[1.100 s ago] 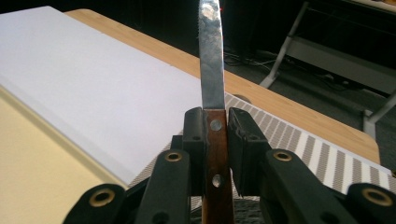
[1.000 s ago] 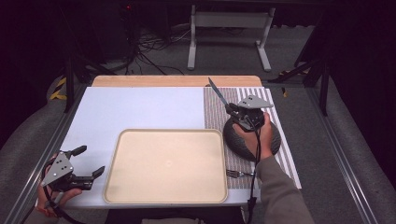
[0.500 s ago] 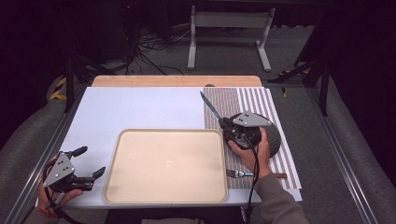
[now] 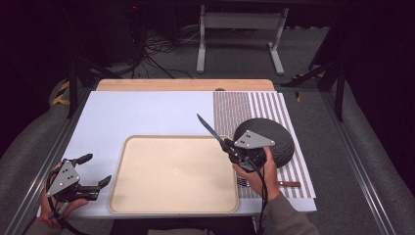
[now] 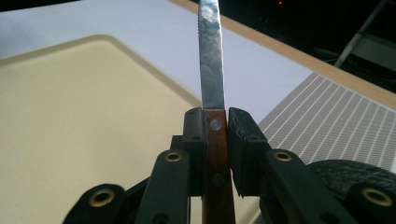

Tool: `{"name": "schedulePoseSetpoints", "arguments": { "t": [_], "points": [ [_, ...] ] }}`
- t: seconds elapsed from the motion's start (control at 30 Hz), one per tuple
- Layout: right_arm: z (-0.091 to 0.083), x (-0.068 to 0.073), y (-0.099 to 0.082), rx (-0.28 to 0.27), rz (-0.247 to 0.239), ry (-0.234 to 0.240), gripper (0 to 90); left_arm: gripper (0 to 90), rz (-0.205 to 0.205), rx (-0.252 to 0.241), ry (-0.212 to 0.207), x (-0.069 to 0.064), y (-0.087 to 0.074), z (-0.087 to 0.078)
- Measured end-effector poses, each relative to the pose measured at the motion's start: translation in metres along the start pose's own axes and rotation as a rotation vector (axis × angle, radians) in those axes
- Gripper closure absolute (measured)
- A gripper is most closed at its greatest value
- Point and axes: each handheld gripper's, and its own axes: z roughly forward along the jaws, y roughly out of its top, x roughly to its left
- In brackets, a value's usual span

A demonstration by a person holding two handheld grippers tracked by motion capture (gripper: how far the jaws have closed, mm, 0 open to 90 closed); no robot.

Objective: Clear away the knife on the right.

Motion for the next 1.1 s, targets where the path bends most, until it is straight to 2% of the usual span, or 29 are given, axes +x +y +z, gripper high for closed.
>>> {"name": "schedulePoseSetpoints", "arguments": {
  "t": [0.13, 0.27, 0.33, 0.67, 0.87, 1.1],
  "points": [
    [0.006, 0.012, -0.006, 0.02, 0.011, 0.048, 78.5, 6.9, -0.007, -0.004, -0.01, 0.001, 0.0, 0.0],
    [0.011, 0.026, -0.011, 0.05, -0.022, 0.072, 78.5, 6.9, -0.003, -0.012, -0.009, 0.0, 0.0, 0.0],
    [0.012, 0.03, -0.013, 0.057, -0.021, 0.087, 78.5, 6.8, -0.009, -0.014, -0.014, -0.001, 0.0, 0.0],
    [0.015, 0.042, -0.024, 0.1, -0.037, 0.105, 78.4, 6.4, -0.014, -0.02, -0.026, -0.002, 0.0, 0.0],
    [0.02, 0.053, -0.031, 0.139, -0.055, 0.13, 78.5, 6.5, -0.001, -0.002, -0.006, -0.003, 0.001, 0.0],
    [0.025, 0.057, -0.037, 0.17, -0.057, 0.146, 78.4, 6.6, -0.002, 0.0, -0.01, -0.003, 0.001, 0.0]
  ]
}}
